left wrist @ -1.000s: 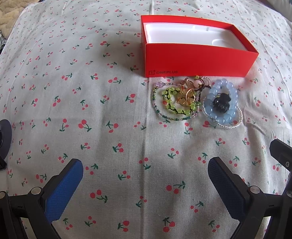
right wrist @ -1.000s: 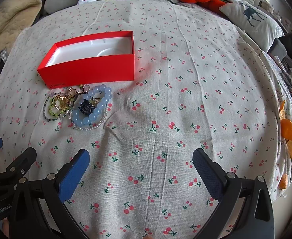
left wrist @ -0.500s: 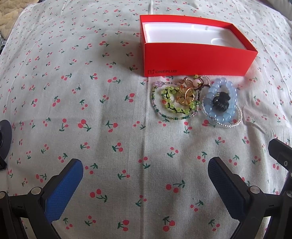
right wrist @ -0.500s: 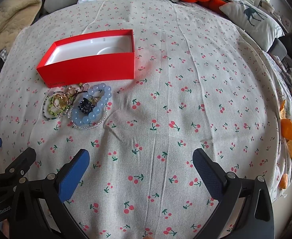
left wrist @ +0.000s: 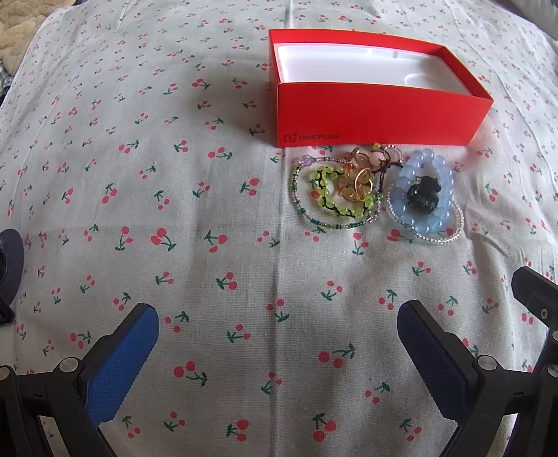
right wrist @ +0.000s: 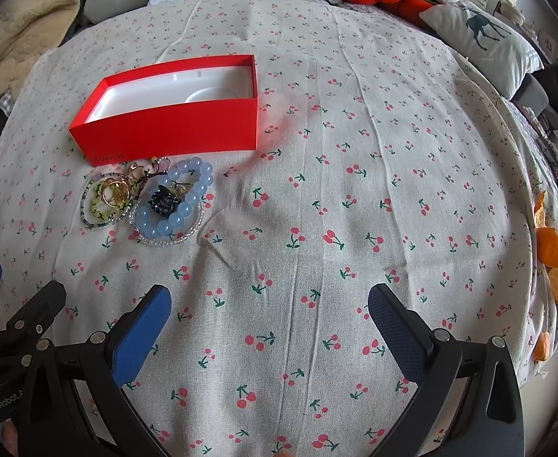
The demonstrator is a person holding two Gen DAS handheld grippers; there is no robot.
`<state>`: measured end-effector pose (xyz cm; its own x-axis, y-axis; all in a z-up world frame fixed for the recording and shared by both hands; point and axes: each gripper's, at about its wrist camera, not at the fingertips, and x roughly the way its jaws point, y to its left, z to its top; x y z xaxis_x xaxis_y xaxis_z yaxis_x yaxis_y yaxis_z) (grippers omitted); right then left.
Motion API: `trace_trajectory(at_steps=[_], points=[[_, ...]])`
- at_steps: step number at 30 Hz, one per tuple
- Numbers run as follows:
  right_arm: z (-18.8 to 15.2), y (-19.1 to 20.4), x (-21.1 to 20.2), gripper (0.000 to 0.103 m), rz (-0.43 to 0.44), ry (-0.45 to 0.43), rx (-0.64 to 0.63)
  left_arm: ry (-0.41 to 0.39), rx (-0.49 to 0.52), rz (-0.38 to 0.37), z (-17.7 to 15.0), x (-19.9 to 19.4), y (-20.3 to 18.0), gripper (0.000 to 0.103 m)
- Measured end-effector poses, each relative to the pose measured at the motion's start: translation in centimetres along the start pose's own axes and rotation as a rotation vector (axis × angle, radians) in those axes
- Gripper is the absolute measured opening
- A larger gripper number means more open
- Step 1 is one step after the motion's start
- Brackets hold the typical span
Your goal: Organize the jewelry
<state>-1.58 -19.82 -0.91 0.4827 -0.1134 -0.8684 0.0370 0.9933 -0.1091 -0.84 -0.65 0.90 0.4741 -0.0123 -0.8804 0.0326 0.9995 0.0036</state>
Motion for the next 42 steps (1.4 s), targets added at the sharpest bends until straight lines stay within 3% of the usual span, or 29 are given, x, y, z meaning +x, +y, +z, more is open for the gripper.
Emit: trace_trajectory(at_steps=[24,32,42], points=[[0.1,0.0,-0.6,0.103,0.006,-0.012,0.001,-0.020,0.006,0.025,0.1,-0.7,0.4,0.103],[1.6,-0.9,-1.6,0.103,0.038,0.007,0.032,-0.042,0.026,0.049,1.9,-2.0,1.1,0.103],[6.0,-1.3,-2.7,0.103,0.112,0.022,0.039,0.017,0.052,0.015,6.0,-1.5,2.7,0.103]])
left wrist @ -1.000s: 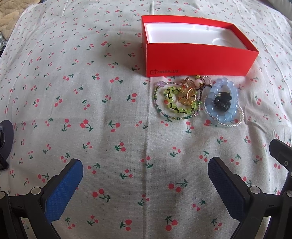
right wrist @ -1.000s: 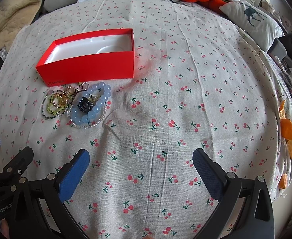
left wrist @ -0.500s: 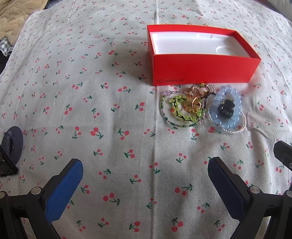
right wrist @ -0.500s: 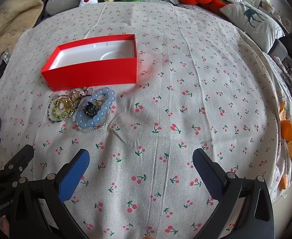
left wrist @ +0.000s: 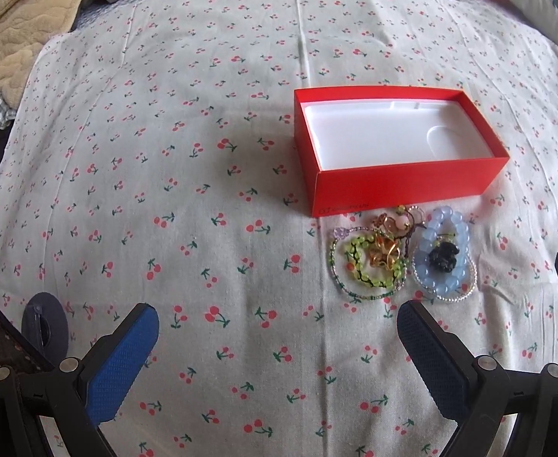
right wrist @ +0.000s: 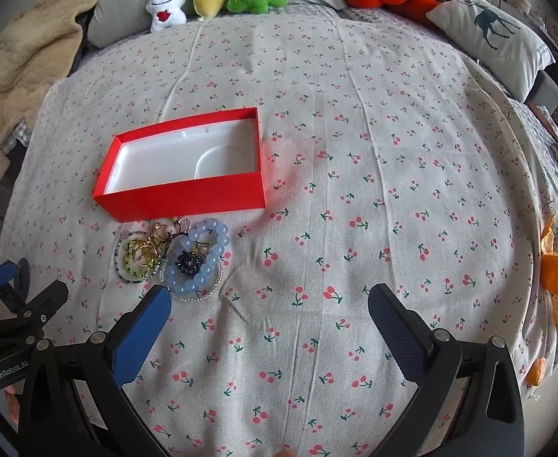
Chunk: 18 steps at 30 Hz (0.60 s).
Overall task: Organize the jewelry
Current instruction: 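Grasp the thin green-purple beaded bracelet with the left tool while the right tool grasps the pale blue bead bracelet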
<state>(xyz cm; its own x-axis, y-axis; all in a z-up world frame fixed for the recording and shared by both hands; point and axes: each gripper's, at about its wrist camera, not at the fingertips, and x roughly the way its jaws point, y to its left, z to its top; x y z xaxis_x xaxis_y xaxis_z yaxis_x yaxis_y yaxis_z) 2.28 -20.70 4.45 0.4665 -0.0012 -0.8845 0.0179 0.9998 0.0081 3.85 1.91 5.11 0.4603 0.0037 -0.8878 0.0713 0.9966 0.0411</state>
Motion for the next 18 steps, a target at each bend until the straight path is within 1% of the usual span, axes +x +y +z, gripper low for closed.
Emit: trace_trajectory(at_steps=[4,5,7,8,9,10,11,12,13,15,16,18], points=[[1.5,0.2,1.5,0.103,0.017,0.032,-0.001,0.041,-0.032,-0.031,1.1,1.6,1.1,0.103],[1.7,0.2,2.1,0.103,0.028,0.037,-0.002,0.051,-0.049,-0.050,1.2,2.2,1.4,0.103],[1.9,0.0,3.3,0.102,0.057,0.052,0.011,0.070,-0.086,-0.119,1.2,3.4,1.9,0.099],[2.0,-0.1,4.1,0.098,0.076,0.064,0.023,0.078,-0.102,-0.153,1.1,4.0,2.2,0.094],[2.0,-0.3,4.9,0.090,0.099,0.083,0.039,0.084,-0.115,-0.180,1.0,4.6,2.3,0.089],[2.2,-0.4,5.6,0.086,0.126,0.107,0.056,0.088,-0.130,-0.202,0.9,5.3,2.5,0.085],[2.3,-0.5,6.4,0.079,0.155,0.127,0.072,0.097,-0.147,-0.220,0.9,5.9,2.7,0.077],[2.5,-0.5,7.0,0.076,0.178,0.139,0.087,0.111,-0.166,-0.238,0.9,6.5,2.8,0.072],[2.7,-0.5,7.6,0.074,0.190,0.144,0.099,0.123,-0.184,-0.265,1.0,7.0,2.9,0.070],[3.1,-0.3,8.5,0.065,0.193,0.153,0.104,0.136,-0.207,-0.319,1.3,7.6,2.8,0.058],[3.2,-0.1,9.0,0.063,0.195,0.159,0.101,0.139,-0.211,-0.337,1.5,7.8,2.7,0.056],[3.4,0.3,9.9,0.054,0.197,0.175,0.101,0.145,-0.210,-0.357,1.9,8.2,2.4,0.045]])
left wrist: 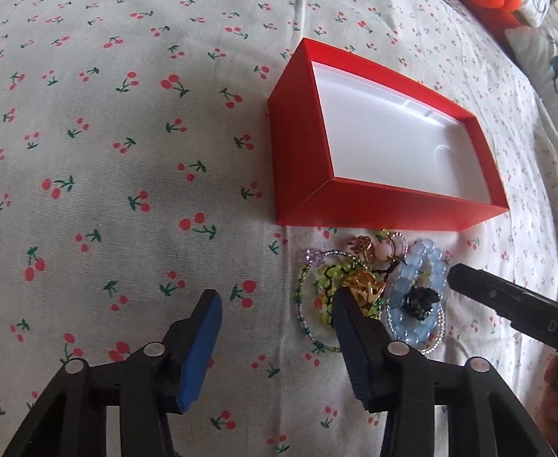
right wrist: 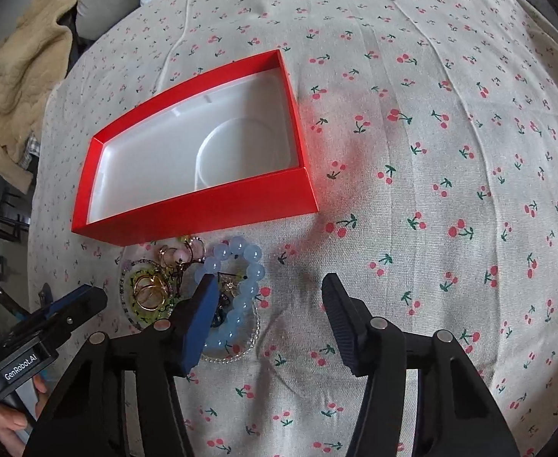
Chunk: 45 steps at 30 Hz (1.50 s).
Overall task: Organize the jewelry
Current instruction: 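Grasp the thin green-purple beaded bracelet with the left tool while the right tool grasps the pale blue bead bracelet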
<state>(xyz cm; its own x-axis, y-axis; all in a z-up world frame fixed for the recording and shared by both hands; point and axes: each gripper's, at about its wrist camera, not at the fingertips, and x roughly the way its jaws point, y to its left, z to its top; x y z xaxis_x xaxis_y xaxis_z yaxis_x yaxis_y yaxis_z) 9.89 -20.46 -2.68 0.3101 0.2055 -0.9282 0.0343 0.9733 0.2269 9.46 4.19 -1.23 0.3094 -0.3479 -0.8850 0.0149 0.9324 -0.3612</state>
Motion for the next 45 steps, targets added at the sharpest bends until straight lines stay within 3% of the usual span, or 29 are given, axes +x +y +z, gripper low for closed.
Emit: trace_trajectory(at_steps=[7,13,18,24,45], points=[[0.8,0.6,1.5,0.041,-0.005,0.017,-0.006,0.032,0.004,-0.019,1.3,1.8,-0.8,0.021],[1.1,1.3,1.7,0.032,-0.041,0.001,-0.030,0.050,0.026,0.001,1.7,3.0,-1.7,0.013],[1.2,2.3,2.1,0.013,-0.087,-0.013,-0.078,0.044,0.038,0.024,1.9,3.4,-2.3,0.003],[1.0,3.1,1.9,0.012,-0.098,-0.033,-0.108,0.012,0.059,0.045,1.2,3.1,-2.8,0.000],[-1.3,4.2,-6.7,0.012,0.050,-0.191,-0.107,-0.126,0.109,-0.036,0.1,-3.1,-4.6,0.000]])
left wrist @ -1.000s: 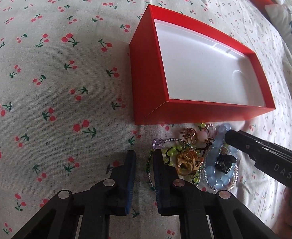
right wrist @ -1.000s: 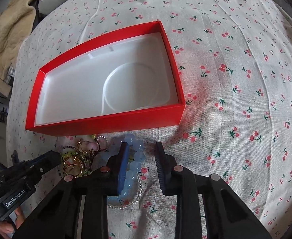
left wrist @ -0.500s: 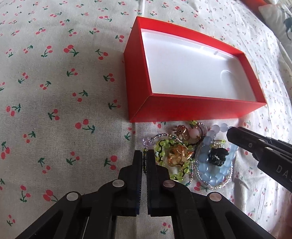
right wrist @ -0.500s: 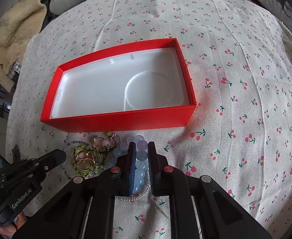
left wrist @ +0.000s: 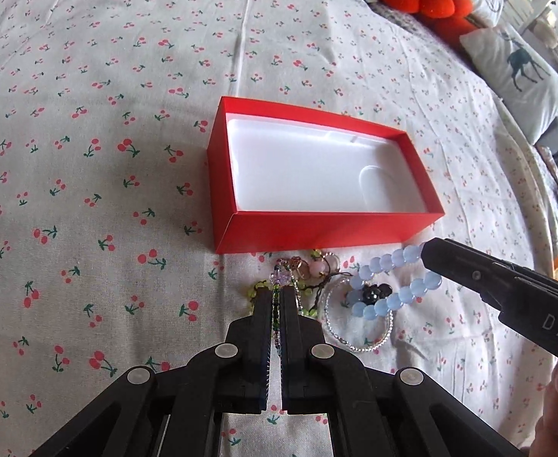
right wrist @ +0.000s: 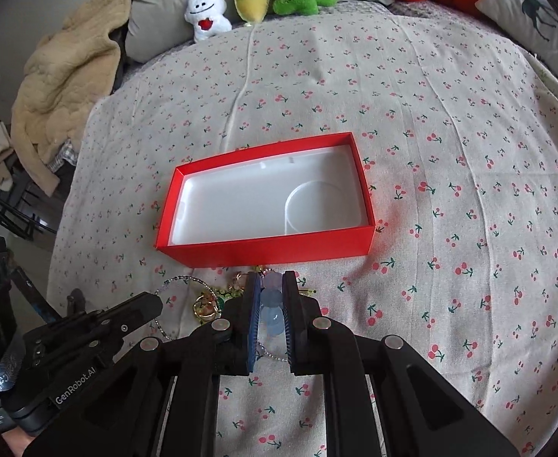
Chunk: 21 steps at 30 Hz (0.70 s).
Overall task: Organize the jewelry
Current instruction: 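Grasp the thin green-purple beaded bracelet with the left tool while the right tool grasps the pale blue bead bracelet, then lower both bracelets into the red box and open both tools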
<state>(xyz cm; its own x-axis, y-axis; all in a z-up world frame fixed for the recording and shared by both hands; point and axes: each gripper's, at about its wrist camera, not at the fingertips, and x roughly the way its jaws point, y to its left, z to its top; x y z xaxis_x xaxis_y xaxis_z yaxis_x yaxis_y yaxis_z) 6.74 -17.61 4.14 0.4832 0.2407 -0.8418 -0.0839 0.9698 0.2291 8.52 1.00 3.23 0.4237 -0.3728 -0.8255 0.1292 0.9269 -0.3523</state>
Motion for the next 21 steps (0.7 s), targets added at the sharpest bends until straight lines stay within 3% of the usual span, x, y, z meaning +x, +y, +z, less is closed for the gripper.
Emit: trace_trajectory(at_steps=[13,21], points=[[2.0,0.3,-4.4,0.012,0.069,-0.120,0.007,-0.104,-0.021,-0.132,2.0,-2.9,-2.1,0.000],[4.7,-0.6,-5.8,0.012,0.070,-0.213,0.045,-0.169,-0.030,-0.233,5.2,-1.4,-3.6,0.000]])
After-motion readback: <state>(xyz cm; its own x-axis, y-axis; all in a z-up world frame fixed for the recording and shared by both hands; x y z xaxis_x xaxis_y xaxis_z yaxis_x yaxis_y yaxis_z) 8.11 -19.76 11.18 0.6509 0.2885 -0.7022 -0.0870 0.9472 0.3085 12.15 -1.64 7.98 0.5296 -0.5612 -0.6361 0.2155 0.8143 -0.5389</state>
